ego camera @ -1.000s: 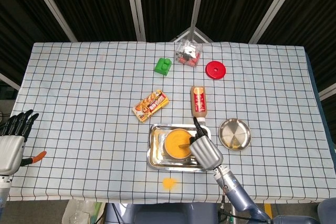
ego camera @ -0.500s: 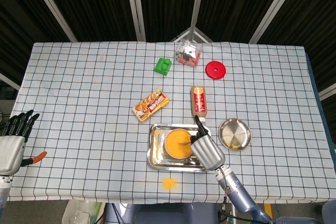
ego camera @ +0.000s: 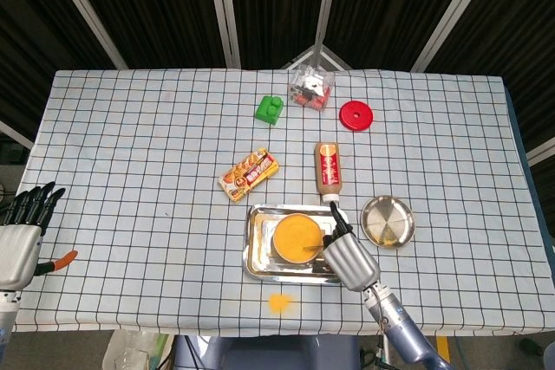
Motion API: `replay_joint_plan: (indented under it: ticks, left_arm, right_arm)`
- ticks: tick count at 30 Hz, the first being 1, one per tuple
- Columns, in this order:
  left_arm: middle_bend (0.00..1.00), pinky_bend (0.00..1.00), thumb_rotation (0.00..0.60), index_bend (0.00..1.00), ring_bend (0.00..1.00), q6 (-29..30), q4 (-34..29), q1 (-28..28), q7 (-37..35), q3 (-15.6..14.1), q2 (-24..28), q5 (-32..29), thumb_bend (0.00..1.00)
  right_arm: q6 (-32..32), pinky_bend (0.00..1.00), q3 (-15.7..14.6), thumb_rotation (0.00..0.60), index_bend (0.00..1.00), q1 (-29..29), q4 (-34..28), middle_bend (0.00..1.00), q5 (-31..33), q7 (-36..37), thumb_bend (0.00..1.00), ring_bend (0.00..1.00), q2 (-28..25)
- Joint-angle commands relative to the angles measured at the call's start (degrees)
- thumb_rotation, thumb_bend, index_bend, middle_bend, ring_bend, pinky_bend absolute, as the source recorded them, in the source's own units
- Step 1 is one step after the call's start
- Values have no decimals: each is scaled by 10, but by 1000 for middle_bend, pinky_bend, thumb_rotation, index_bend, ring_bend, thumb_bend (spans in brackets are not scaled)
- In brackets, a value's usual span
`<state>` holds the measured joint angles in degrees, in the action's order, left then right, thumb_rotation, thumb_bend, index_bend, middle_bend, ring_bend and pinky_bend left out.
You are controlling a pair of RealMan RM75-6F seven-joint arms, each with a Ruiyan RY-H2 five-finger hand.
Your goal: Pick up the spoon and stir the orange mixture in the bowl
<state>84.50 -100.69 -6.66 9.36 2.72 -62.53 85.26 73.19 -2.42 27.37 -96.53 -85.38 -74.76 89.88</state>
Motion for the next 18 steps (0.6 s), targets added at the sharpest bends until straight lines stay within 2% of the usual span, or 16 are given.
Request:
replay_joint_plan:
  ticks: [1,18]
  left_arm:
    - [0,0,600,0,0,-1,0,0,0,0,0,-1,0]
    - [0,0,600,0,0,0,0,0,-1,1,1,-2,0]
  right_arm:
    - [-6,0,4,600,950,0,10,797,6,1,832,472,7]
    - [-8,0,28,600,950,6,42,797,-2,20,832,472,40]
